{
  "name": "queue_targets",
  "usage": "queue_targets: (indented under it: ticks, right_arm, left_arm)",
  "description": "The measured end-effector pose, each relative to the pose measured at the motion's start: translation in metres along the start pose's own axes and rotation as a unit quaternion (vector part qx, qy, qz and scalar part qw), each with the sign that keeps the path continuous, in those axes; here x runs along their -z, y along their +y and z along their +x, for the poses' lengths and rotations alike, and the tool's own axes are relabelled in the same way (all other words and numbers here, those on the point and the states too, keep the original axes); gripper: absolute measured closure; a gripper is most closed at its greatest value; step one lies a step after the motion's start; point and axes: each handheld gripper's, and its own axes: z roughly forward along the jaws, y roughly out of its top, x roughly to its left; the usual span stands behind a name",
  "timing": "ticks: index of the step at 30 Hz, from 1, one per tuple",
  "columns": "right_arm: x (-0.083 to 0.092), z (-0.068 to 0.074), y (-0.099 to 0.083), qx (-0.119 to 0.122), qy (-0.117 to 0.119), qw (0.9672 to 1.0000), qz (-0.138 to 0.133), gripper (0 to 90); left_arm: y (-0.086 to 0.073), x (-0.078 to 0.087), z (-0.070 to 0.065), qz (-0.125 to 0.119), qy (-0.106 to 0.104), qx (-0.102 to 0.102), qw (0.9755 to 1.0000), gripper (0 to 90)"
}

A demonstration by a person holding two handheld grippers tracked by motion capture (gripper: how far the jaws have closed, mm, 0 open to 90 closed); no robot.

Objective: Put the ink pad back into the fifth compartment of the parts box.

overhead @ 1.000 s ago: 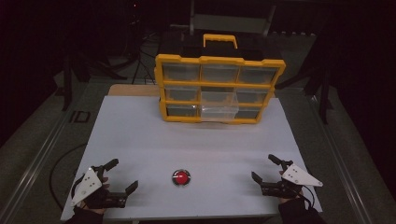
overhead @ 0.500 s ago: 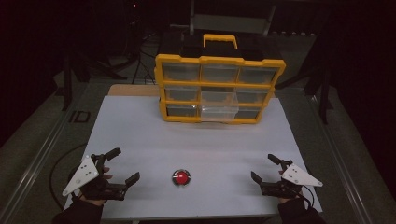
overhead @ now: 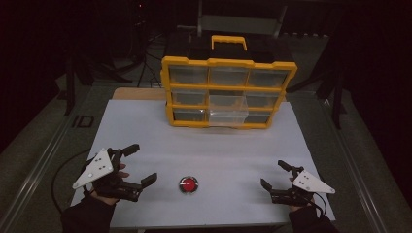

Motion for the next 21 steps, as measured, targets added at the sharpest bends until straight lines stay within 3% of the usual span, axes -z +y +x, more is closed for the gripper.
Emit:
queue_targets:
  ticks: [14, 19, 21]
  right_arm:
    - [0.000, 0.001, 0.000, 0.001, 0.004, 1.0000, 0.000, 9.5]
    - [-0.001, 0.001, 0.000, 0.000, 0.006, 1.0000, 0.000, 9.5]
    - [-0.001, 0.001, 0.000, 0.001, 0.007, 1.0000, 0.000, 9.5]
  left_arm:
    - [0.005, -0.034, -0.015, 0.013, -0.041, -0.006, 0.9990, 0.0]
    - [0.001, -0.050, -0.018, 0.033, -0.055, -0.003, 0.9980, 0.0]
    - [-0.005, -0.059, -0.020, 0.057, -0.072, -0.008, 0.9957, 0.0]
